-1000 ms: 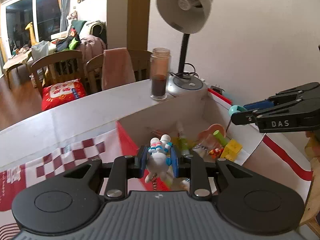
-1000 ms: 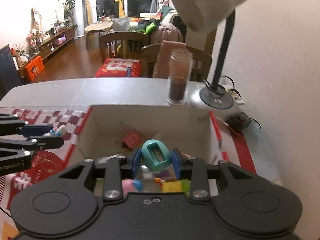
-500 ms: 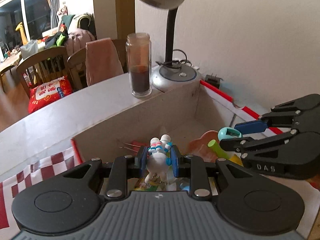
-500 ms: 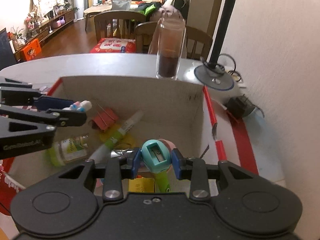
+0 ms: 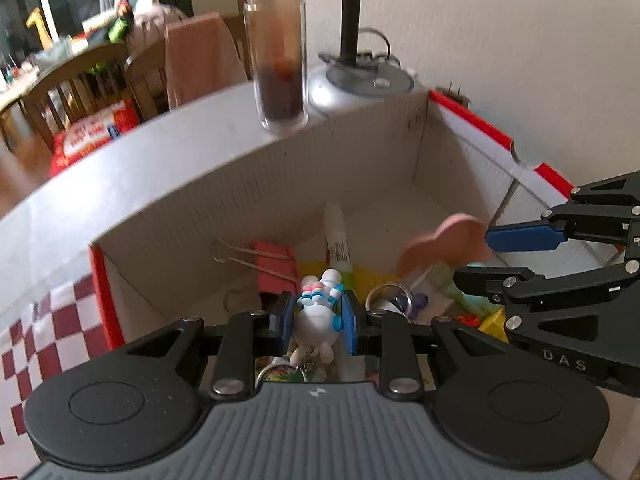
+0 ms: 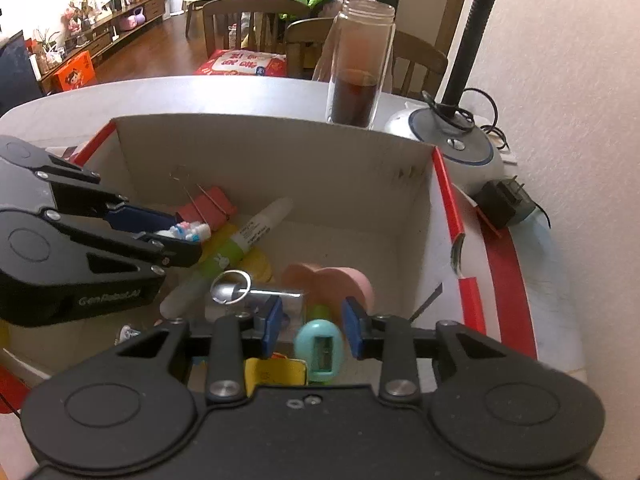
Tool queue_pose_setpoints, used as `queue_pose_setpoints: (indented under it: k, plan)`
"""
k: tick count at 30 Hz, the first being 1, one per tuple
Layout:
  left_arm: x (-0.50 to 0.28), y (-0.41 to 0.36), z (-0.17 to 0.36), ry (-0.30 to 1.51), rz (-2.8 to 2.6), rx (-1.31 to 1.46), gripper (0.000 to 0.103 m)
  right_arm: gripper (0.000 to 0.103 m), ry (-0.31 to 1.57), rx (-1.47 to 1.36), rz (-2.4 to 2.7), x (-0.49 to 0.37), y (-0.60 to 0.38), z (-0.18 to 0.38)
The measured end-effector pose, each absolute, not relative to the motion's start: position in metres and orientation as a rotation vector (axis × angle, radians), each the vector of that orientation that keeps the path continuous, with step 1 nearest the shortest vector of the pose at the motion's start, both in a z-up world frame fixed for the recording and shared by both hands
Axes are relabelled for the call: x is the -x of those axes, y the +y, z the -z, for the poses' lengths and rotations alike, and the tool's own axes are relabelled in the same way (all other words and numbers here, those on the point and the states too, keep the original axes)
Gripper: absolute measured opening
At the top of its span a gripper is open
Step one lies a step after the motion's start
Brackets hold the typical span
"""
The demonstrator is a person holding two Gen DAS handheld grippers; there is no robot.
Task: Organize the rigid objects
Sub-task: 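Open both grippers to release the keychain and sharpener into the box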
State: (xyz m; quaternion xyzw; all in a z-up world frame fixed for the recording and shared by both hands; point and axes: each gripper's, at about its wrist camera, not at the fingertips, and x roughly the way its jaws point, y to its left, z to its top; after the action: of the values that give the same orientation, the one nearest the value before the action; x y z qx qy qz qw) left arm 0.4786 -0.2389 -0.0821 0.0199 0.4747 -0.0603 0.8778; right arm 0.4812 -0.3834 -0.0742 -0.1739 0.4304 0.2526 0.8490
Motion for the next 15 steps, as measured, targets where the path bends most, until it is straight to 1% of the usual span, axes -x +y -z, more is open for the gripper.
queue_pose_setpoints:
  k: [6, 9, 10, 13, 15]
  plan:
    - [-0.482, -0.2366, 0.0856, 1.036, 0.129, -0.022, 0.025, 0.038, 0.93, 0.358, -0.535, -0.4822, -0.3839, 0.0777]
    - [-0.4814, -0.2362, 0.0852, 1.04, 0.129, -0.014, 0.025, 0.047, 0.935, 0.345, -0.539, -0.4808, -0.385, 0.0775]
    - [-0.4806, -0.2362, 0.0843, 1.039, 0.129, -0.012, 0.025, 0.052, 0.935, 0.339, -0.542, -0.4798, -0.3858, 0.0767]
    - [-0.4762, -0.2361, 0.0799, 1.024, 0.134, -0.01, 0.026, 0.057, 0.924, 0.327, -0.54, -0.4757, -0.3889, 0.0724]
    - [-0.4723, -0.2344, 0.0764, 1.011, 0.14, -0.003, 0.03, 0.059, 0.919, 0.314, -0.538, -0.4724, -0.3909, 0.0685]
